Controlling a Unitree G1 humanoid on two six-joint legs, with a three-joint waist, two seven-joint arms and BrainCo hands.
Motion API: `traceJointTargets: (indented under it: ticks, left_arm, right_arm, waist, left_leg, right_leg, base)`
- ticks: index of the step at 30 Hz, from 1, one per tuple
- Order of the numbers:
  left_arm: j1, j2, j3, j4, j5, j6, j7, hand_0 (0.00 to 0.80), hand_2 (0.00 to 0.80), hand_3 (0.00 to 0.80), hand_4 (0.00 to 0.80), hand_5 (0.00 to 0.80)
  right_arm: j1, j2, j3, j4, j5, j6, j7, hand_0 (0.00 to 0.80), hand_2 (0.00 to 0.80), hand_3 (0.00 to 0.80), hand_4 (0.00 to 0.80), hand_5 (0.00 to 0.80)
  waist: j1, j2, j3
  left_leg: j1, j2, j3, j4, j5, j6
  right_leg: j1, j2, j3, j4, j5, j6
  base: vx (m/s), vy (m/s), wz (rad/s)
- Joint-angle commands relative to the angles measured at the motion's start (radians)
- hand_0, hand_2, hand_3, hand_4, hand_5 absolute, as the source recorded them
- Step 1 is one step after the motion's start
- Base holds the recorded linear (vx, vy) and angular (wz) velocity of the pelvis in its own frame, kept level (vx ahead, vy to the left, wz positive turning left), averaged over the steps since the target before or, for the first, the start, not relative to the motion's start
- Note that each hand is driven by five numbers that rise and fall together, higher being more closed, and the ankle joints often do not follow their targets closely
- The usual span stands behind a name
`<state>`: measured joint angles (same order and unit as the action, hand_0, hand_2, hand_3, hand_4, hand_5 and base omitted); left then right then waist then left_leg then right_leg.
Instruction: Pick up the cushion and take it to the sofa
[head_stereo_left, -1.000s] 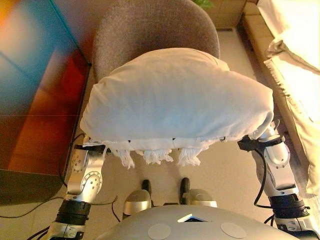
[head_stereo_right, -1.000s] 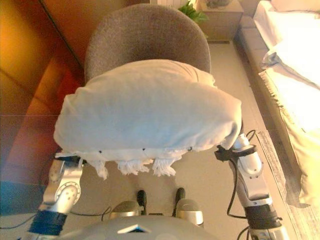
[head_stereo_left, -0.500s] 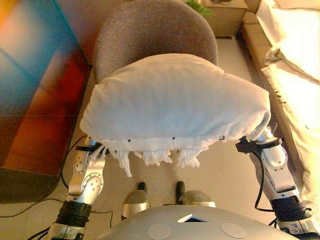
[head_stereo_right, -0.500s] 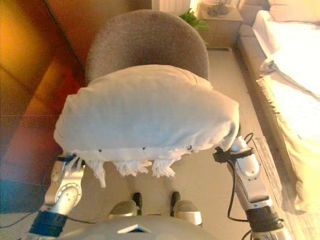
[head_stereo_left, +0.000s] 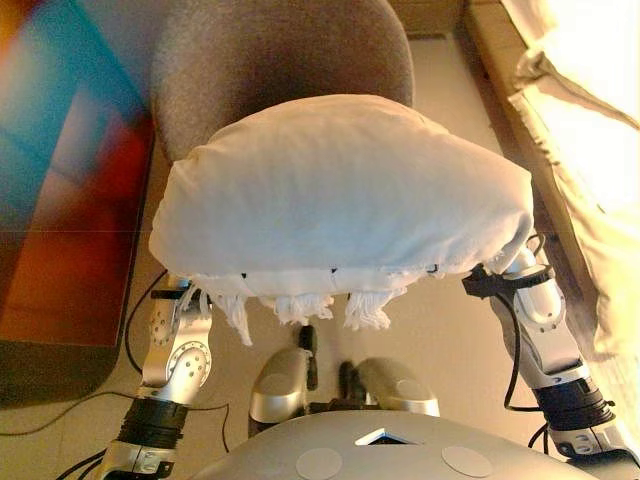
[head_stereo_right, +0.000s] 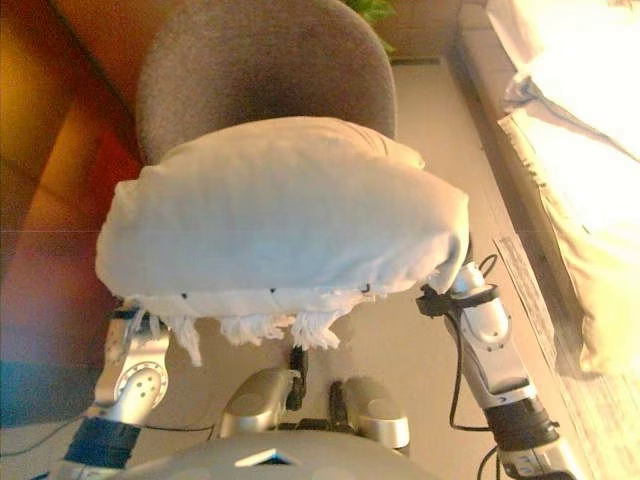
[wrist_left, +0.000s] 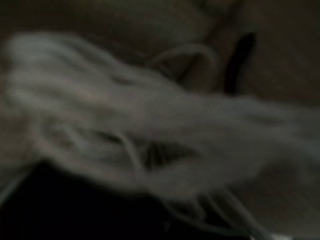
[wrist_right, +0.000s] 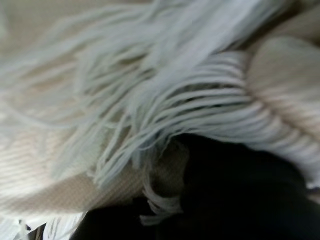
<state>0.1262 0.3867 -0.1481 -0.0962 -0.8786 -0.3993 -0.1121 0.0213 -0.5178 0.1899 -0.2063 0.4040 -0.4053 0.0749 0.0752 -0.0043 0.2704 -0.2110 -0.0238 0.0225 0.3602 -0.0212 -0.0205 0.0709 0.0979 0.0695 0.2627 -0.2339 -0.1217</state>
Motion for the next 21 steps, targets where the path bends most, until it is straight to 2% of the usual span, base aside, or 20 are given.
traceJointTargets:
  ticks: [1, 2, 4, 7, 10, 12, 14, 16, 18, 20, 21]
  left_arm:
    - [-0.092, -0.02, -0.12, -0.143, 0.035, -0.088, -0.056, 0.8, 0.8, 0.8, 0.8, 0.8]
    - [-0.102, -0.017, -0.124, -0.142, 0.038, -0.091, -0.05, 0.8, 0.8, 0.8, 0.8, 0.8]
    - [-0.122, -0.01, -0.13, -0.142, 0.046, -0.092, -0.033, 0.8, 0.8, 0.8, 0.8, 0.8]
    - [-0.135, -0.003, -0.12, -0.132, 0.059, -0.082, -0.036, 0.8, 0.8, 0.8, 0.8, 0.8]
    - [-0.121, 0.004, -0.107, -0.141, 0.042, -0.045, -0.052, 0.8, 0.8, 0.8, 0.8, 0.8]
    - [-0.119, -0.005, -0.091, -0.135, 0.052, -0.02, -0.057, 0.8, 0.8, 0.8, 0.8, 0.8]
    - [-0.114, 0.005, -0.073, -0.137, 0.04, -0.004, -0.074, 0.8, 0.8, 0.8, 0.8, 0.8]
    - [-0.102, 0.011, -0.048, -0.142, 0.033, 0.01, -0.093, 0.8, 0.8, 0.8, 0.8, 0.8]
    - [-0.085, 0.009, -0.038, -0.148, 0.028, 0.015, -0.091, 0.8, 0.8, 0.8, 0.8, 0.8]
    - [-0.07, 0.008, -0.04, -0.154, 0.014, 0.014, -0.093, 0.8, 0.8, 0.8, 0.8, 0.8]
    - [-0.066, 0.005, -0.041, -0.158, 0.003, 0.018, -0.095, 0.8, 0.8, 0.8, 0.8, 0.8]
  right_arm:
    - [-0.055, 0.003, 0.066, -0.14, 0.007, -0.08, 0.052, 0.8, 0.8, 0.8, 0.8, 0.8]
    - [-0.059, -0.005, 0.062, -0.146, 0.019, -0.078, 0.051, 0.8, 0.8, 0.8, 0.8, 0.8]
    - [-0.066, -0.006, 0.065, -0.143, 0.021, -0.09, 0.052, 0.8, 0.8, 0.8, 0.8, 0.8]
    - [-0.075, 0.008, 0.068, -0.137, 0.018, -0.087, 0.028, 0.8, 0.8, 0.8, 0.8, 0.8]
    - [-0.073, 0.041, 0.081, -0.136, -0.022, -0.084, -0.009, 0.8, 0.8, 0.8, 0.8, 0.8]
    - [-0.081, 0.063, 0.099, -0.137, -0.044, -0.065, -0.023, 0.8, 0.8, 0.8, 0.8, 0.8]
    - [-0.073, 0.069, 0.09, -0.136, -0.039, -0.059, -0.01, 0.8, 0.8, 0.8, 0.8, 0.8]
    - [-0.059, 0.071, 0.074, -0.136, -0.028, -0.058, 0.012, 0.8, 0.8, 0.8, 0.8, 0.8]
    - [-0.038, 0.068, 0.061, -0.13, -0.013, -0.073, 0.042, 0.8, 0.8, 0.8, 0.8, 0.8]
    - [-0.011, 0.053, 0.05, -0.138, 0.002, -0.085, 0.062, 0.8, 0.8, 0.8, 0.8, 0.8]
    - [-0.003, 0.046, 0.046, -0.142, 0.007, -0.087, 0.069, 0.8, 0.8, 0.8, 0.8, 0.8]
  waist:
    - [0.002, 0.005, -0.082]
    - [-0.001, -0.002, -0.085]
    - [-0.006, -0.014, -0.094]
    - [0.012, -0.049, -0.12]
    - [0.036, -0.064, -0.153]
    - [0.034, -0.063, -0.17]
    - [0.027, -0.058, -0.177]
    - [0.018, -0.052, -0.172]
    - [-0.001, -0.039, -0.157]
    - [-0.028, -0.033, -0.145]
    - [-0.046, -0.031, -0.144]
  left_leg:
    - [-0.053, 0.048, -0.045, -0.446, 0.281, -0.051]
    - [-0.039, 0.049, -0.03, -0.443, 0.236, -0.039]
    - [-0.024, 0.044, 0.01, -0.406, 0.203, -0.017]
    - [-0.015, -0.011, -0.015, -0.308, 0.147, 0.03]
    - [0.005, -0.05, -0.042, -0.287, 0.116, 0.066]
    - [0.041, -0.063, -0.055, -0.299, 0.104, 0.08]
    - [0.069, -0.072, -0.057, -0.315, 0.108, 0.08]
    - [0.104, -0.074, -0.052, -0.322, 0.101, 0.076]
    - [0.172, -0.053, -0.06, -0.341, 0.09, 0.06]
    - [0.218, -0.044, -0.07, -0.357, 0.074, 0.054]
    - [0.236, -0.036, -0.076, -0.365, 0.062, 0.052]
  right_leg:
    - [0.121, 0.039, -0.038, 0.01, -0.019, 0.087]
    - [0.116, 0.019, -0.057, 0.038, -0.022, 0.1]
    - [0.11, -0.019, -0.086, 0.115, 0.017, 0.13]
    - [0.126, -0.077, -0.106, 0.228, 0.116, 0.189]
    - [0.119, -0.085, -0.096, 0.338, 0.242, 0.242]
    - [0.062, -0.076, -0.081, 0.35, 0.291, 0.25]
    - [0.024, -0.08, -0.099, 0.254, 0.281, 0.243]
    - [-0.027, -0.103, -0.153, 0.118, 0.272, 0.231]
    - [-0.075, -0.127, -0.211, -0.027, 0.263, 0.203]
    - [-0.09, -0.143, -0.183, -0.148, 0.291, 0.201]
    - [-0.108, -0.151, -0.143, -0.191, 0.314, 0.206]
  base:
    - [0.603, 0.161, -0.07]
    - [0.599, 0.179, 0.04]
    - [0.635, 0.186, 0.1]
    - [0.691, 0.149, 0.01]
    - [0.618, 0.081, -0.09]
    - [0.534, 0.058, 0.11]
    - [0.445, 0.038, 0.12]
    - [0.355, -0.008, 0.15]
    - [0.324, -0.064, 0.06]
    - [0.294, -0.092, 0.11]
    - [0.278, -0.109, 0.46]
